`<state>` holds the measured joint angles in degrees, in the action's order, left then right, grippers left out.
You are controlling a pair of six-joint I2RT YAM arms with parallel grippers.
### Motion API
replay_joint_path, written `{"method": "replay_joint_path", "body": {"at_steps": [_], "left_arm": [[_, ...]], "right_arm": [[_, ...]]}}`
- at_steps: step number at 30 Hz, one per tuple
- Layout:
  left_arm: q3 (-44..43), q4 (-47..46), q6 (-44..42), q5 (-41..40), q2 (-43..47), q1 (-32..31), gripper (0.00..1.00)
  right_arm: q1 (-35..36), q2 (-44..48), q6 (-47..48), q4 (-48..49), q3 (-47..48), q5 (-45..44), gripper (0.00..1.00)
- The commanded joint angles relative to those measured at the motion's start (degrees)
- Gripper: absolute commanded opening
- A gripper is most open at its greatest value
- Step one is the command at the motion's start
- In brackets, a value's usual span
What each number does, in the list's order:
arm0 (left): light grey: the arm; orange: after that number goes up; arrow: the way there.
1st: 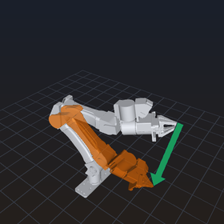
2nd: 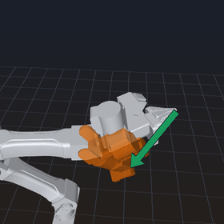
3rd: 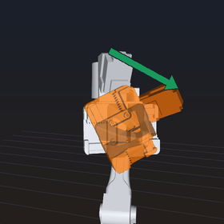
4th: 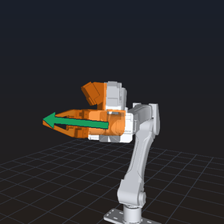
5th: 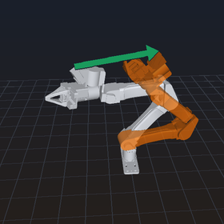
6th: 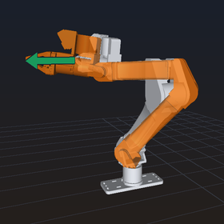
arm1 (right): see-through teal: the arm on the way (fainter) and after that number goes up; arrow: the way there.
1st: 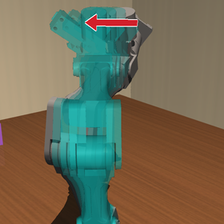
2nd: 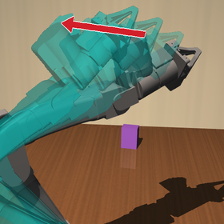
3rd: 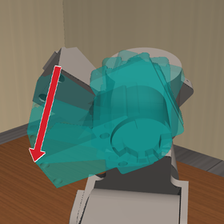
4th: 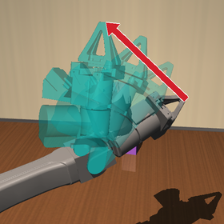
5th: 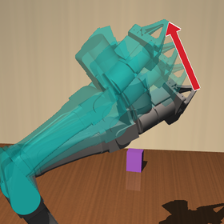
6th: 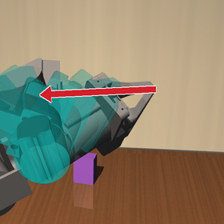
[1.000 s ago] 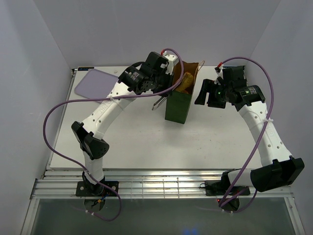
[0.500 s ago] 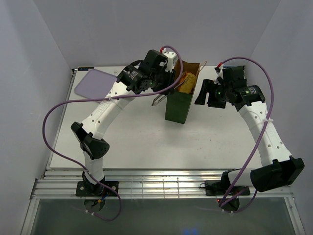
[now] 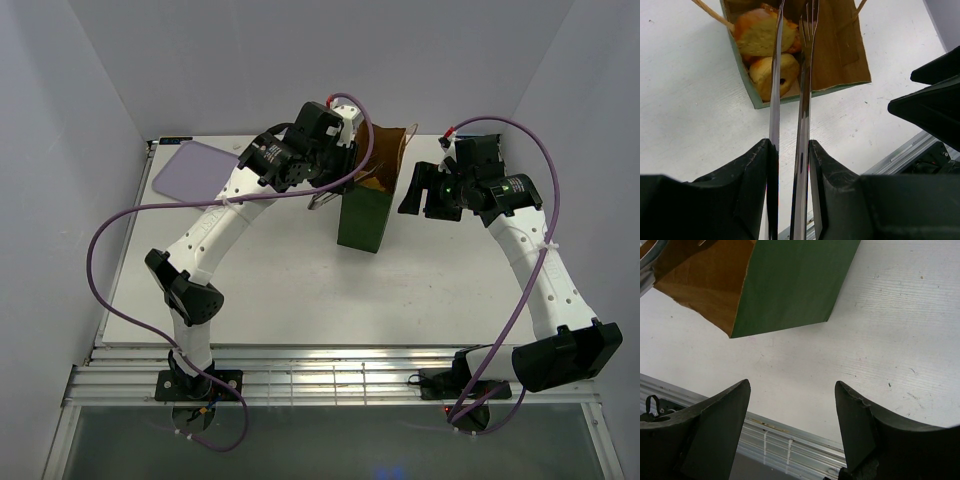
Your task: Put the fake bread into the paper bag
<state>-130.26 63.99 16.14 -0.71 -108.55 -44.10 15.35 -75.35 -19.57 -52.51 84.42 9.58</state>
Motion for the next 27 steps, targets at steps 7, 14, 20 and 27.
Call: {"method": "replay_joint_path", "body": {"at_steps": [7,14,20,27], "left_arm": [[-2.98,-0.27,-0.41,-1.57,1.24,-0.11,0.46],[-5.36,-0.35,-0.41,-3.42,2.29,0.15,0.46],[-8.17,-1.23,0.82,-3.33,3.96,1.38,0.44],[-3.44,-8.87,-1.63,-9.37,11.34,1.73,0.43]], "right_arm": [[-0.33,0.91,0.24,1.45,-0.05,0.79,0.74],[-0.33,0.82,0.24,1.36,0.04,0.79,0.74],[-0.41,0.47,0.32,1.27,0.83,0.87,0.74],[-0.41,0.47,0.76,0.83,0.92,0.87,0.74]]}}
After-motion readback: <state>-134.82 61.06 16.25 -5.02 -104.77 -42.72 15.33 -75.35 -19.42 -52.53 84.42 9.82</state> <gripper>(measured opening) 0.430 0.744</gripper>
